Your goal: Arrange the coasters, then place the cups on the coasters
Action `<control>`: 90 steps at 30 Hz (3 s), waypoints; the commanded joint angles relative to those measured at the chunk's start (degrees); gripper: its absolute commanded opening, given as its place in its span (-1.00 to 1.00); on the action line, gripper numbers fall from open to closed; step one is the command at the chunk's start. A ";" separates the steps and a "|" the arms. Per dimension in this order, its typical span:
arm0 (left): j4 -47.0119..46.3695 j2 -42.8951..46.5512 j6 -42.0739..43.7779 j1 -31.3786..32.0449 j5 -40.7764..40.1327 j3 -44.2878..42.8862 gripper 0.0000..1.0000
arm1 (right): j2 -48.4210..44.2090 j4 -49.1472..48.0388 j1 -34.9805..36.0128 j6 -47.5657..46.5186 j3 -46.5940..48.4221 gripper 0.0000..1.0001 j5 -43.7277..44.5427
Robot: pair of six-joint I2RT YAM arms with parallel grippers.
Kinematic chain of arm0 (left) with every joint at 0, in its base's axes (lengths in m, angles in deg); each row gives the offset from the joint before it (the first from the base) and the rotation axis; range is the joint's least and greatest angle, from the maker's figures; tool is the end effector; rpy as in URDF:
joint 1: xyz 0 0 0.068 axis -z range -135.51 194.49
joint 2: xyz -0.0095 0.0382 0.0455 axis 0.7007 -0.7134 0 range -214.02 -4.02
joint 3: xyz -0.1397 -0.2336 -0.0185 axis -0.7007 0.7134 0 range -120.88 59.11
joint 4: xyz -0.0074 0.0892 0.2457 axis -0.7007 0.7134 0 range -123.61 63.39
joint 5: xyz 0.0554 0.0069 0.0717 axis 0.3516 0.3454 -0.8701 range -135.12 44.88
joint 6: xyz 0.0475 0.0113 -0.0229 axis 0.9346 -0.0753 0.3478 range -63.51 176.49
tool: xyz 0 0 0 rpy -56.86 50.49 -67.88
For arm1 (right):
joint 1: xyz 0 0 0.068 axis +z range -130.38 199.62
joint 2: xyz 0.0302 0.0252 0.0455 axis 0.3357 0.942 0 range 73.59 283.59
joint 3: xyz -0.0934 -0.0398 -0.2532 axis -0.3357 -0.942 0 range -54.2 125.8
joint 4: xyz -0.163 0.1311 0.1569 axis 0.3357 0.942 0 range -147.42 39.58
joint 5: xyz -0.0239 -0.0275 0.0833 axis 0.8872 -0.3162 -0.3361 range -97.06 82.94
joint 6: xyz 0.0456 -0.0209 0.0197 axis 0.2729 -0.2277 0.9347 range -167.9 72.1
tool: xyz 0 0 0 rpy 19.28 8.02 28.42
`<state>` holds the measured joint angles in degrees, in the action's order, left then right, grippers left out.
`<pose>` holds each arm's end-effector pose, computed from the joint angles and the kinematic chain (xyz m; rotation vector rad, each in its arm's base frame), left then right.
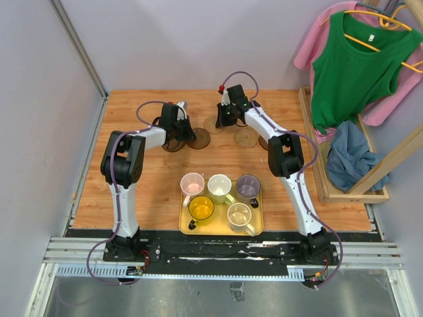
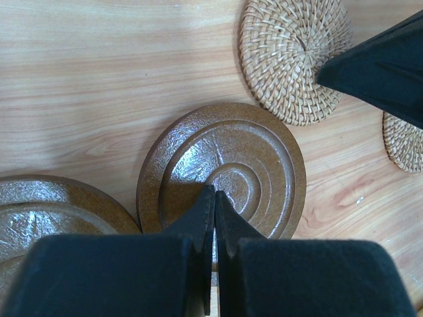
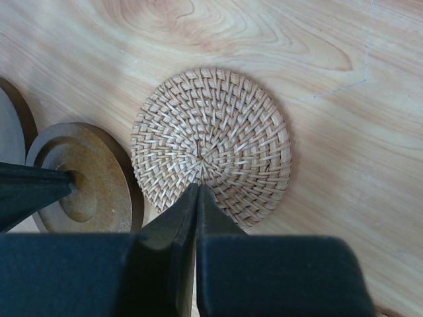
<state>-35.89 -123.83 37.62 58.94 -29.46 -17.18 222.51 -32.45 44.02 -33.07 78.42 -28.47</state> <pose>0.4349 -0.1220 0.1460 0.0553 2.3341 -0.6101 0.5217 0.2508 0.1679 -0.3962 2.3220 0.7746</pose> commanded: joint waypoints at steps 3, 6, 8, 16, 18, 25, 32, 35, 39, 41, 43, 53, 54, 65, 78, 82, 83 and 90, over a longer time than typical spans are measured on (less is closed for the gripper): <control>1.54 2.08 1.38 -1.31 -0.66 1.31 -0.96 | -0.93 5.24 1.17 -1.21 -5.15 -0.99 4.18; 1.12 2.17 1.38 -1.52 -0.55 1.54 -0.82 | -3.48 5.49 1.17 -1.38 -9.83 -0.99 6.14; 0.97 2.12 1.38 -1.71 -0.57 1.70 -0.77 | -5.17 5.62 1.17 -1.53 -12.84 -0.99 7.54; 0.60 1.65 1.54 -2.24 0.55 1.38 -0.73 | -9.85 8.11 2.25 -1.93 -19.57 -0.99 8.88; 0.97 1.32 1.64 -2.24 1.14 0.67 -0.72 | -10.42 8.68 3.07 -2.29 -20.12 -0.99 8.97; 2.05 -0.55 1.59 -2.26 4.99 -1.15 -0.72 | -12.96 10.57 5.44 -1.16 -22.67 -0.99 9.86; 1.60 -0.85 1.48 -2.16 7.79 0.09 -0.78 | -15.67 10.17 5.74 -0.56 -26.59 -0.99 11.92; 1.10 -0.45 1.60 -2.18 8.74 1.05 -0.84 | -16.00 10.18 5.74 -0.67 -26.46 -0.99 12.47; 1.20 0.03 2.14 -2.11 9.68 1.49 -0.92 | -15.38 10.56 5.66 -1.71 -23.48 -0.99 13.91; 1.39 0.34 2.34 -2.07 9.48 1.85 -0.95 | -14.61 11.35 5.53 -2.09 -21.06 -0.99 14.63; 1.38 0.53 2.43 -2.07 9.68 2.27 -0.97 | -13.54 12.23 5.32 -2.32 -19.03 -0.99 15.03; 1.40 -1.86 2.17 -0.63 11.23 1.72 -0.99 | -8.16 13.62 4.58 -2.37 -13.69 -0.99 13.67; 1.47 -2.10 2.17 -0.44 11.23 1.57 -0.99 | -7.94 13.61 4.54 -2.35 -13.66 -0.99 13.58; 1.85 -1.77 1.73 0.04 10.66 -2.07 -0.97 | -11.73 13.11 4.58 -3.64 -14.51 -0.97 14.46; 5.14 9.44 3.45 -0.56 5.50 -8.30 -0.76 | -28.92 8.81 4.68 -6.06 -18.98 -0.75 19.23; 2.73 15.65 4.28 -0.81 2.08 -3.00 -0.75 | -40.20 2.18 4.66 -6.27 -27.76 -0.06 22.80; 1.66 17.29 4.24 -0.87 1.49 -1.33 -0.75 | -42.86 0.15 4.68 -6.86 -29.73 0.72 23.60; -4.85 30.94 4.03 -1.30 -1.60 8.99 -0.71 | -57.76 -8.59 4.64 -7.02 -39.17 0.97 29.32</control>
<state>-35.50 -99.52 40.88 58.05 -28.24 -12.56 169.70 -34.77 48.83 -40.24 42.99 -4.84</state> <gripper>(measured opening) 0.129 0.983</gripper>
